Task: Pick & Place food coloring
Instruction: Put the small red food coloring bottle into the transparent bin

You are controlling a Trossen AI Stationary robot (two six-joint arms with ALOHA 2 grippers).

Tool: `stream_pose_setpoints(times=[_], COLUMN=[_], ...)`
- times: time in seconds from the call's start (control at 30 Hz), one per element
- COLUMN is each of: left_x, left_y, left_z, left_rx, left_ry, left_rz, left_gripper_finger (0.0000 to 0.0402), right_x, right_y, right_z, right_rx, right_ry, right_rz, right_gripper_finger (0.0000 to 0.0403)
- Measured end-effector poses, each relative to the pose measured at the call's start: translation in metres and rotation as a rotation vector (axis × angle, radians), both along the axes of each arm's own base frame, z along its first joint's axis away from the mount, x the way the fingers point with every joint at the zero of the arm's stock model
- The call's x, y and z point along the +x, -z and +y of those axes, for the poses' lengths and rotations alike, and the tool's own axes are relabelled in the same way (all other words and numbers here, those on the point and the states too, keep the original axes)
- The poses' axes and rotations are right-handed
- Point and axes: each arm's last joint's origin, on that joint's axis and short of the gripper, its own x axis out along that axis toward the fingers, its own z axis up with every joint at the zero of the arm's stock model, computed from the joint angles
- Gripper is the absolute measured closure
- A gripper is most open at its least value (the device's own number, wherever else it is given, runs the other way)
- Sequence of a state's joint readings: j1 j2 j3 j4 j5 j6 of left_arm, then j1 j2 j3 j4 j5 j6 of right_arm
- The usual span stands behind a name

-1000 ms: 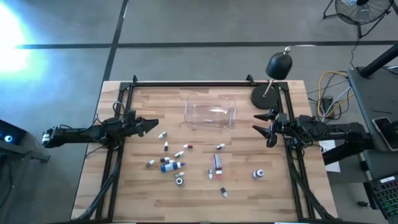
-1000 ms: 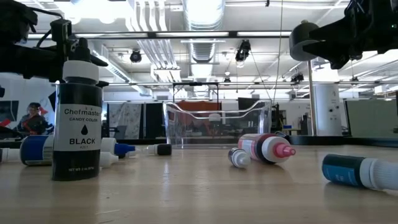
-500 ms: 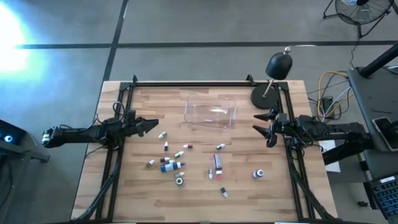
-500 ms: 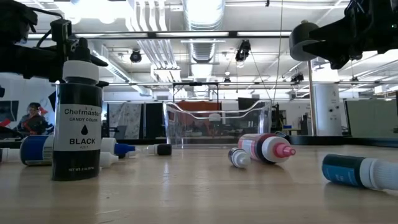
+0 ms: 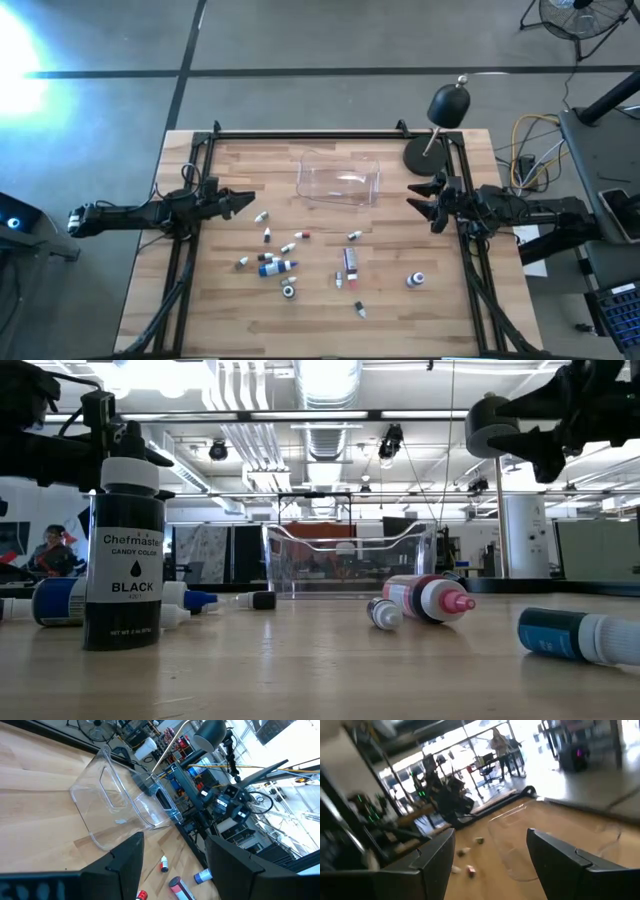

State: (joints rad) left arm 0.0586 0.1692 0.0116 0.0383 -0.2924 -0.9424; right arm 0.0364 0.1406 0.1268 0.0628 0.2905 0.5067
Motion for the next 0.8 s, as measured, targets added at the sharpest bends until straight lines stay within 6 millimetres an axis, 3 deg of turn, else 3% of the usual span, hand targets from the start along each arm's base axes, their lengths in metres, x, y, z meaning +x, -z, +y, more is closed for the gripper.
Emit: stream_pose_setpoints(times=[0.1, 0.2, 0.53, 0.67, 0.8], left_x=[0.0, 0.0, 0.0, 0.0, 0.0], left_y=[0.0, 0.0, -0.001, -0.001, -0.001], left_z=[0.0, 0.0, 0.0, 0.0, 0.0], left_rx=[0.0, 0.0, 0.0, 0.0, 0.0], left_ry=[0.0, 0.001, 0.003, 0.003, 0.003], left_rz=[0.0, -0.003, -0.008, -0.01, -0.012], left_gripper_finger=[0.0216, 0.0216, 0.0216, 0.0216, 0.0216], right_x=[0.001, 0.003, 0.022, 0.048, 0.084], right_y=[0.002, 0.006, -0.014, -0.027, -0.03], right_z=[-0.001, -0.003, -0.004, 0.002, 0.012], right_rx=[0.191, 0.211, 0.485, 0.549, 0.588], right_ry=[0.029, 0.1, 0.157, 0.043, -0.081], right_rz=[-0.032, -0.001, -0.261, -0.156, 0.166], right_gripper_finger=[0.0163, 0.0163, 0.0163, 0.0163, 0.0163])
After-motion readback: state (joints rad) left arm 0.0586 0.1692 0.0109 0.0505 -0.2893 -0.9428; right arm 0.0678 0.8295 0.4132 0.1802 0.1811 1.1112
